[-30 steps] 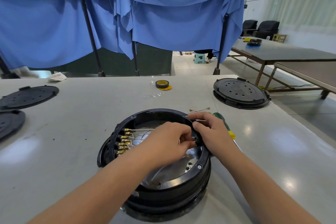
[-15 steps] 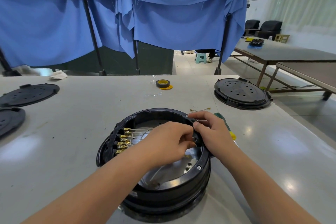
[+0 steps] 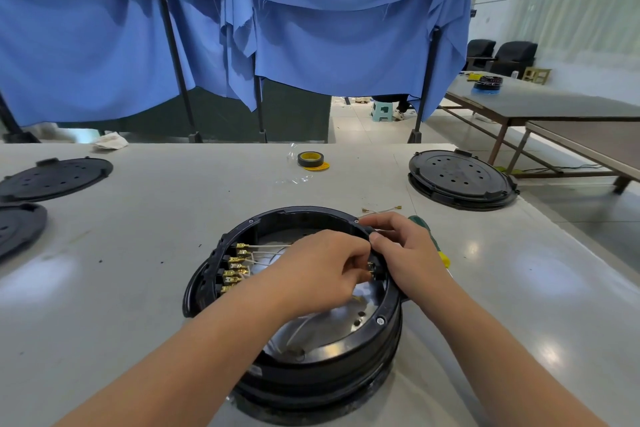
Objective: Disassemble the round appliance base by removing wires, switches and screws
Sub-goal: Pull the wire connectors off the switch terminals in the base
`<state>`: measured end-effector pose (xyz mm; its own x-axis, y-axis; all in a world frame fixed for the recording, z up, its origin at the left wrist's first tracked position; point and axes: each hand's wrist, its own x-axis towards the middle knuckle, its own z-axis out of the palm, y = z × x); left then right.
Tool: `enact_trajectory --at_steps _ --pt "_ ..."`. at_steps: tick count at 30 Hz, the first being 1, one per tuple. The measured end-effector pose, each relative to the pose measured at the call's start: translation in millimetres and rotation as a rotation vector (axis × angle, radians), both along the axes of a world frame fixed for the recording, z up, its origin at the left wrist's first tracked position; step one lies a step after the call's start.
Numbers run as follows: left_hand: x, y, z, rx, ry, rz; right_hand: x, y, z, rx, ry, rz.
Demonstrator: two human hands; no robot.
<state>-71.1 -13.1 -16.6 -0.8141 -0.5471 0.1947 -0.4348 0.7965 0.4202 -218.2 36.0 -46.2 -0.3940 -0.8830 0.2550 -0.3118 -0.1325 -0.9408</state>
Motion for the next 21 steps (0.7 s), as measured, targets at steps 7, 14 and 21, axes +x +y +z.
enact_trajectory --at_steps 7,14,21 --pt "13.8 -6.1 0.3 0.127 -0.008 0.034 0.0 -0.8 -1.3 0.007 0.011 -0.017" --pt "12.1 0.1 4.5 0.197 0.042 0.017 0.3 -0.8 -1.8 0.003 0.011 -0.021" --pt "33.6 -2.8 19.3 -0.009 0.106 0.124 -0.5 -1.0 -0.1 0.004 0.014 -0.03"
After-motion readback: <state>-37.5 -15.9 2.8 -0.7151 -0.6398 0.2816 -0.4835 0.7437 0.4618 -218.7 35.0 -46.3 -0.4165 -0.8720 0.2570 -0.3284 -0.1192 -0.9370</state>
